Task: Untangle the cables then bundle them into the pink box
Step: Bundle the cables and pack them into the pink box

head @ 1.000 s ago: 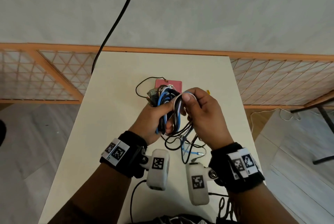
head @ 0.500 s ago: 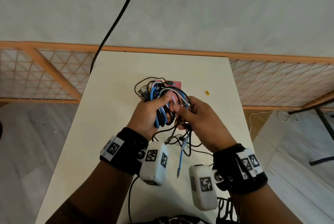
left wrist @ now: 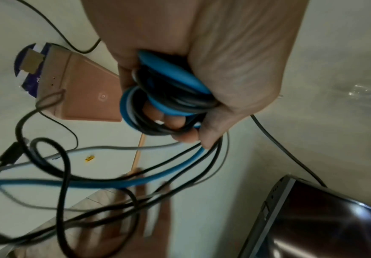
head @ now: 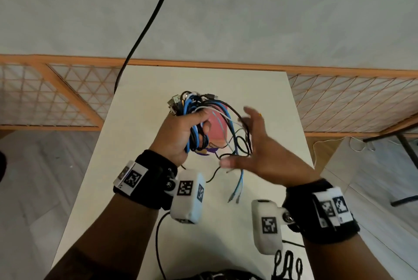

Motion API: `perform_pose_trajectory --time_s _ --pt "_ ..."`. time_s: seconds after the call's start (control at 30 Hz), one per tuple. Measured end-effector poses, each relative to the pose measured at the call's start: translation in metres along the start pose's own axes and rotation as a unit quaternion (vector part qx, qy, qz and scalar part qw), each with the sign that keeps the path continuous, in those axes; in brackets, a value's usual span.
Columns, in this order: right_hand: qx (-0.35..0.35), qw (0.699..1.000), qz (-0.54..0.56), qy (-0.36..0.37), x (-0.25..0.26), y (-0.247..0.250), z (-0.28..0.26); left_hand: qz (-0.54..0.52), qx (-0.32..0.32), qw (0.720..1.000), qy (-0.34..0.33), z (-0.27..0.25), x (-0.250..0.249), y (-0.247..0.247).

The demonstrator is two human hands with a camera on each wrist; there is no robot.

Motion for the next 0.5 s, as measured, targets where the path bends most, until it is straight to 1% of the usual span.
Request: perform_pose_trajectory --time_s 0.03,0.07,0.13,0.2,0.27,0.33,0.37,0.43,0.5 --pt "-0.055 0.998 0.023 0.037 0.006 0.000 0.008 0.005 0.002 1.000 0.004 -0.001 0.002 -0.003" --pt "-0.088 0.993 0.032 0.074 0.009 -0.004 0.015 -0.001 0.011 1.000 0.009 -0.003 0.002 -0.007" --pt "-0.102 0.987 0.033 0.119 0.007 -0.014 0.025 -0.023 0.046 0.999 0.012 -0.008 -0.004 -0.014" --pt "-0.106 0.986 0.046 0.120 -0.002 -0.023 0.027 -0.041 0.082 0.996 0.017 -0.011 -0.010 -0.015" --pt "-0.085 0.981 0.137 0.105 -0.011 -0.030 0.023 -0.042 0.097 0.994 0.025 -0.011 -0.012 -0.011" --pt "-0.052 0.967 0.236 0.086 -0.011 -0.032 0.016 -0.056 0.087 0.994 0.035 -0.009 -0.008 -0.005" --pt "-0.033 0.961 0.262 0.080 -0.009 -0.032 0.013 -0.075 0.082 0.993 0.042 -0.007 -0.005 -0.003" --pt "0.012 0.962 0.265 0.063 -0.007 -0.028 0.008 -0.124 0.085 0.987 0.051 -0.007 -0.001 -0.002" --pt "0.056 0.972 0.221 0.047 -0.006 -0.024 0.006 -0.140 0.088 0.985 0.051 -0.007 0.002 -0.003"
Point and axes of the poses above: each hand's wrist, its own z-axis towards the middle knuckle, its own y-axis out of the back of the hand, x = y × z, the point moved 1 cm from there along z, towards the middle knuckle, and after that the axes turned 14 degrees about y, right-handed, at the moved point
